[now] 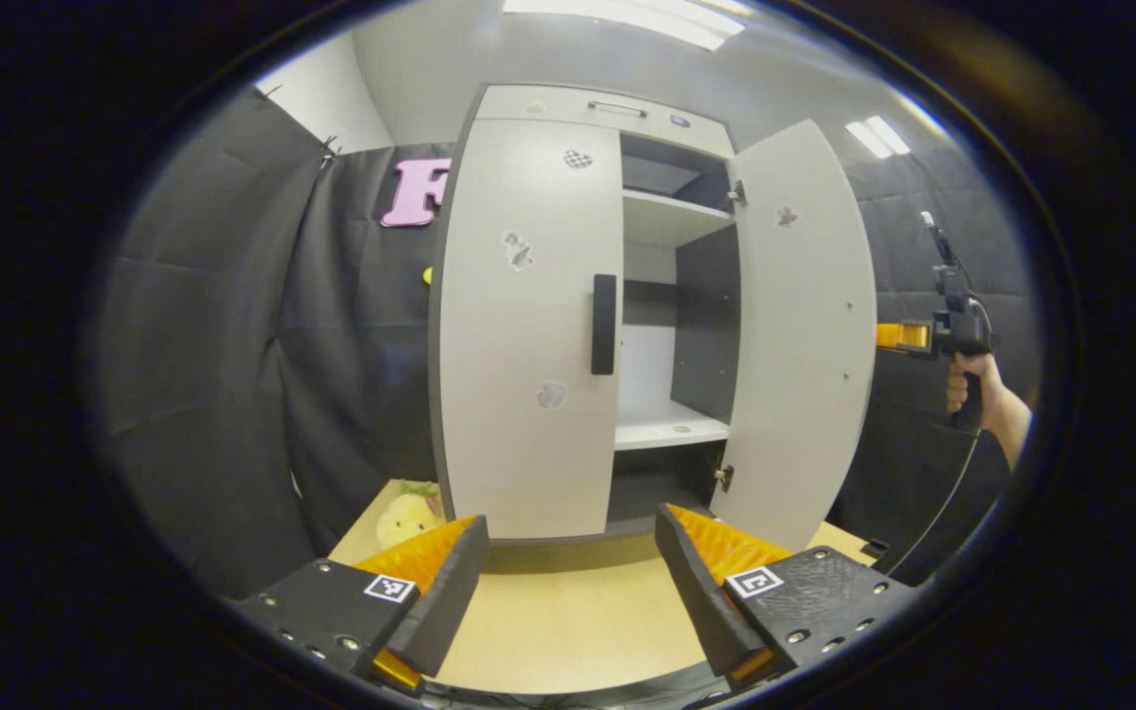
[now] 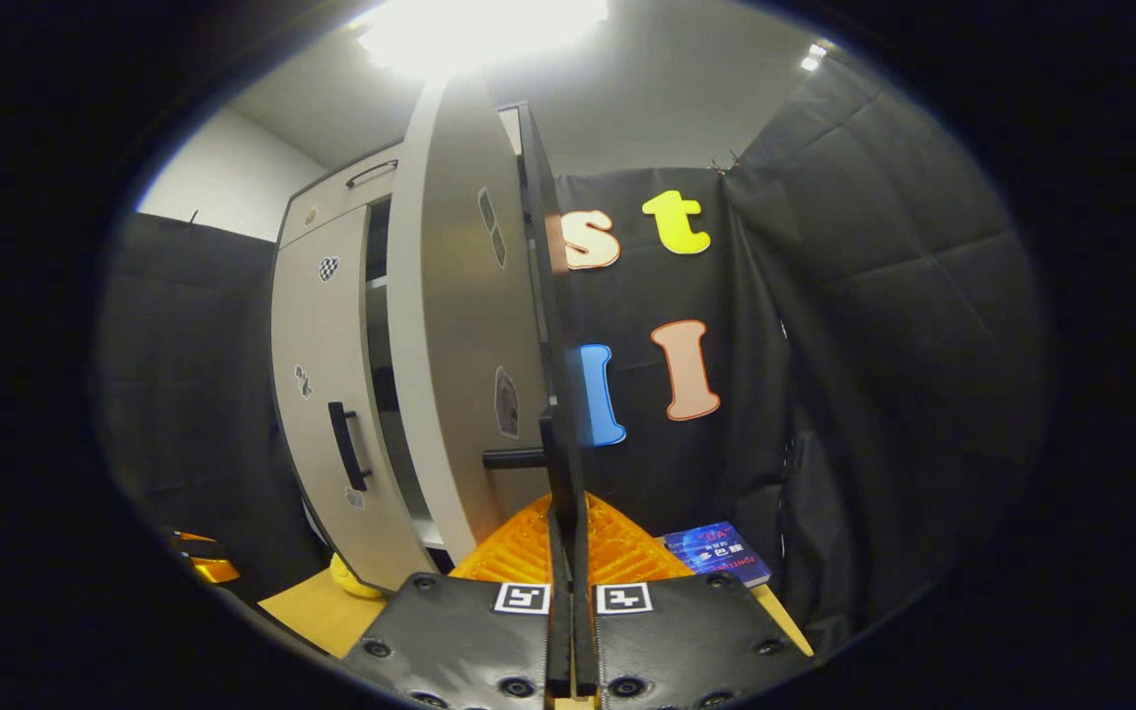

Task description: Open the right door of the double-door shoe cabinet with the right hand, and open the left door with the left hand.

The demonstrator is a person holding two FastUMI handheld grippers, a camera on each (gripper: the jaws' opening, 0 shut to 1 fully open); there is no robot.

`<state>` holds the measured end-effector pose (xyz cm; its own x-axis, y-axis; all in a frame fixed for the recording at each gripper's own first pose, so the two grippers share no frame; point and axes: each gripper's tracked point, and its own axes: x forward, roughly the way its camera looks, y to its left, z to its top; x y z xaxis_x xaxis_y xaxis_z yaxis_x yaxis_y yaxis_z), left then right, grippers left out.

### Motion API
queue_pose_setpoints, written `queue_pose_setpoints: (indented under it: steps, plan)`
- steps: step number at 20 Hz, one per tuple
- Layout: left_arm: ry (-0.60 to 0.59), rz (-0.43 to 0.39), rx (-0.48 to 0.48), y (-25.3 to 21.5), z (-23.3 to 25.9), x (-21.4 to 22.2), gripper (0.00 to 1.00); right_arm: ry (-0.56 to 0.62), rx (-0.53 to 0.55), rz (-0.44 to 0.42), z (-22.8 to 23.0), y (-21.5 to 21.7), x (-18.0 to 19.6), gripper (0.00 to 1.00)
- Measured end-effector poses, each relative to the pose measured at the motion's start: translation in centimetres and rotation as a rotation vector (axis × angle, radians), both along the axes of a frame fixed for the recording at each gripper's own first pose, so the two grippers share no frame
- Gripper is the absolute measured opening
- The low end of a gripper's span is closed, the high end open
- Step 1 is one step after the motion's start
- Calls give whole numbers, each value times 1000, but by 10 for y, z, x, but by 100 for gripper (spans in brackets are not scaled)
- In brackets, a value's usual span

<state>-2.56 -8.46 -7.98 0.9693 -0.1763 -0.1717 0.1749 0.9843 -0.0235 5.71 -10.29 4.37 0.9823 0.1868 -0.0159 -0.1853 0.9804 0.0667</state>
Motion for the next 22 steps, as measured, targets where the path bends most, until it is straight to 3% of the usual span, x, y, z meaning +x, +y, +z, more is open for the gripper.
queue_pose_setpoints:
  steps: [3,13,22]
  plan:
    - [5,-10,-6,-2,-2,-3,96,1,20,-15,0,0,-2,3]
    - [26,10,-35,13,-12,10,100,48,48,-39,-3,-3,-12,3]
    - [-16,-11,-36,13,19,56,99,73,56,-282,-9,-78,-41,4]
